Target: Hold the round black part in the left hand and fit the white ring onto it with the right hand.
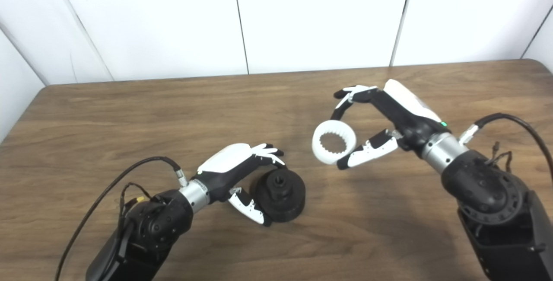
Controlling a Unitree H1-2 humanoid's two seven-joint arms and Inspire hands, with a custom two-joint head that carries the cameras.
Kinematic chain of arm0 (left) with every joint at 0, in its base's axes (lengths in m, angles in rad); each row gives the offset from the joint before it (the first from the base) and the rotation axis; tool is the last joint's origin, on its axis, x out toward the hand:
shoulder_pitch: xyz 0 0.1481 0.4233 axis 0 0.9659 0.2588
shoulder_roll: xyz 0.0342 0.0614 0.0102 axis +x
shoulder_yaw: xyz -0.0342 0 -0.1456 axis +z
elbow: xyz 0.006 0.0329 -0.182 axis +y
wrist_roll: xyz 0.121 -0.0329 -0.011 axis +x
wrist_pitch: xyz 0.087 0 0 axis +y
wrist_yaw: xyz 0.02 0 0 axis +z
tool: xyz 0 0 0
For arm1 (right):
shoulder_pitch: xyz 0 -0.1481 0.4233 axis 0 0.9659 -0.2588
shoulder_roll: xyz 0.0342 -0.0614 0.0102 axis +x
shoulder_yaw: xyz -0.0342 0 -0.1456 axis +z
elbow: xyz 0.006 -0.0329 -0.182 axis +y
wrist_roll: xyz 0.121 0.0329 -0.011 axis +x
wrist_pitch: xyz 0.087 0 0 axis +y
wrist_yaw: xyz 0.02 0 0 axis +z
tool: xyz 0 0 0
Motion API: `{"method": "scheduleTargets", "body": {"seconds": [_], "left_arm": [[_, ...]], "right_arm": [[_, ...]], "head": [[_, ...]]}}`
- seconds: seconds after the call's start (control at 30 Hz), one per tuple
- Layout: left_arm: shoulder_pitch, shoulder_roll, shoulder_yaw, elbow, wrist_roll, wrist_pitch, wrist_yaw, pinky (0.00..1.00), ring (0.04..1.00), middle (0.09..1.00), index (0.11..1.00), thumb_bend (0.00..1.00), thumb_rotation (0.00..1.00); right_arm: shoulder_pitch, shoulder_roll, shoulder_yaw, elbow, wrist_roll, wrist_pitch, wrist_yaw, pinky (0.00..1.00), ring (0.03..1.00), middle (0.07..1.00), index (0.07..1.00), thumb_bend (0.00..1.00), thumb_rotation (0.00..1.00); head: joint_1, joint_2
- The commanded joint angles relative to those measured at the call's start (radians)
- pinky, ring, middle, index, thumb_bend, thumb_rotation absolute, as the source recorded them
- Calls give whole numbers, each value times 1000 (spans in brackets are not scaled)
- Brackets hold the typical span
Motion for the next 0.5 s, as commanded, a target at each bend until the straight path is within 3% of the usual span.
{"method": "scheduleTargets", "body": {"seconds": [0.0,0.23,0.47], "left_arm": [[-19,7,5,-5,7,16,-1,870,991,936,712,907,143],[-17,5,2,-9,18,21,-1,867,988,932,711,904,143],[-19,5,4,-9,15,21,-8,878,991,936,713,898,149]], "right_arm": [[-26,2,3,-21,-5,-18,-4,849,908,834,487,525,152],[-20,23,37,-19,-14,-1,2,857,918,842,488,525,153],[-23,38,72,4,-19,-28,11,847,916,843,488,525,154]], "head": [[-1,0],[1,1],[-3,3]]}}
